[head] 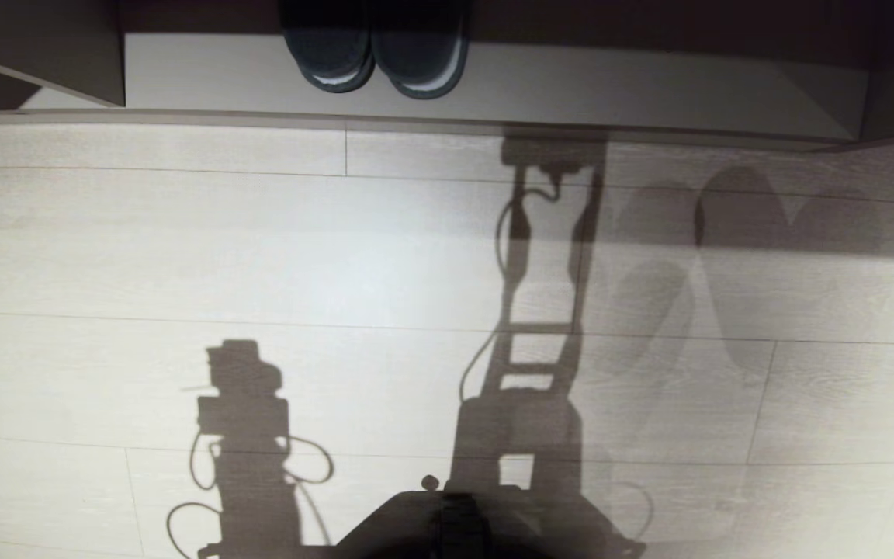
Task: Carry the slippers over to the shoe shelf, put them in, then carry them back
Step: Place the slippers on the floor
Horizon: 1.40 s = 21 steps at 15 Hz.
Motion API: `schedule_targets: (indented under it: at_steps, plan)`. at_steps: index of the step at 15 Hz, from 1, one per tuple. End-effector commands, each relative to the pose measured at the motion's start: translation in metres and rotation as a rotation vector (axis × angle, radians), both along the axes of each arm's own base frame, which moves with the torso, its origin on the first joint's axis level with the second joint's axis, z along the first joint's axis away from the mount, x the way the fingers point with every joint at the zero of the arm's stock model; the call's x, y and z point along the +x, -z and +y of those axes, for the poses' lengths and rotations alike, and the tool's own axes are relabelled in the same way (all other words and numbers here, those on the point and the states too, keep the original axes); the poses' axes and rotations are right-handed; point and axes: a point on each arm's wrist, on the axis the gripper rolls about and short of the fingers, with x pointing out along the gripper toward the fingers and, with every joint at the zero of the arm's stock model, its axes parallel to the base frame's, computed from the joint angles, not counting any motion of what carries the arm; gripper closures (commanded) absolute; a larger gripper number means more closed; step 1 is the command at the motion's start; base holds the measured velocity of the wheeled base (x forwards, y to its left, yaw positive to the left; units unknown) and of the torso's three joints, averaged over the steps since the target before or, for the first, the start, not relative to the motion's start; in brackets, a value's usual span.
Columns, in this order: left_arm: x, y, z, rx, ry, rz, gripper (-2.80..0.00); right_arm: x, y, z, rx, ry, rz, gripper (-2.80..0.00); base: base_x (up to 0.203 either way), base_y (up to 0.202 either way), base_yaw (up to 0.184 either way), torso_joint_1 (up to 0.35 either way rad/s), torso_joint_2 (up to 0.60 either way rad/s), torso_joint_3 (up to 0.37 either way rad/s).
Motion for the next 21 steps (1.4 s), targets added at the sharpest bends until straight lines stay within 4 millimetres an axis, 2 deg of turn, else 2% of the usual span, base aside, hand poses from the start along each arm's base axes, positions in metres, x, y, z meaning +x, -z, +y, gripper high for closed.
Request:
schedule_targets:
  at_steps: [1, 6, 10, 12, 21]
  plan:
    - [0.000, 0.000, 0.000, -0.001, 0.000, -0.001, 0.00, -0.016, 0.023, 0.000, 0.000, -0.006, -0.032, 0.00, 0.000, 0.000, 0.000, 0.000, 0.00, 0.000]
    - [0.000, 0.000, 0.000, 0.000, 0.000, 0.001, 0.00, -0.021, 0.076, 0.002, -0.008, -0.057, 0.111, 0.00, 0.000, 0.000, 0.000, 0.000, 0.00, 0.000]
    - [0.000, 0.000, 0.000, 0.000, -0.001, 0.000, 0.00, -0.020, 0.098, 0.000, -0.005, 0.005, 0.185, 0.00, 0.000, 0.000, 0.000, 0.000, 0.00, 0.000]
    - [0.000, 0.000, 0.000, 0.000, -0.001, -0.002, 0.00, -0.019, 0.110, 0.000, 0.001, 0.042, 0.293, 0.00, 0.000, 0.000, 0.000, 0.000, 0.00, 0.000]
    - [0.000, 0.000, 0.000, -0.002, -0.001, 0.001, 0.00, -0.019, 0.108, -0.001, 0.004, 0.044, 0.279, 0.00, 0.000, 0.000, 0.000, 0.001, 0.00, 0.021]
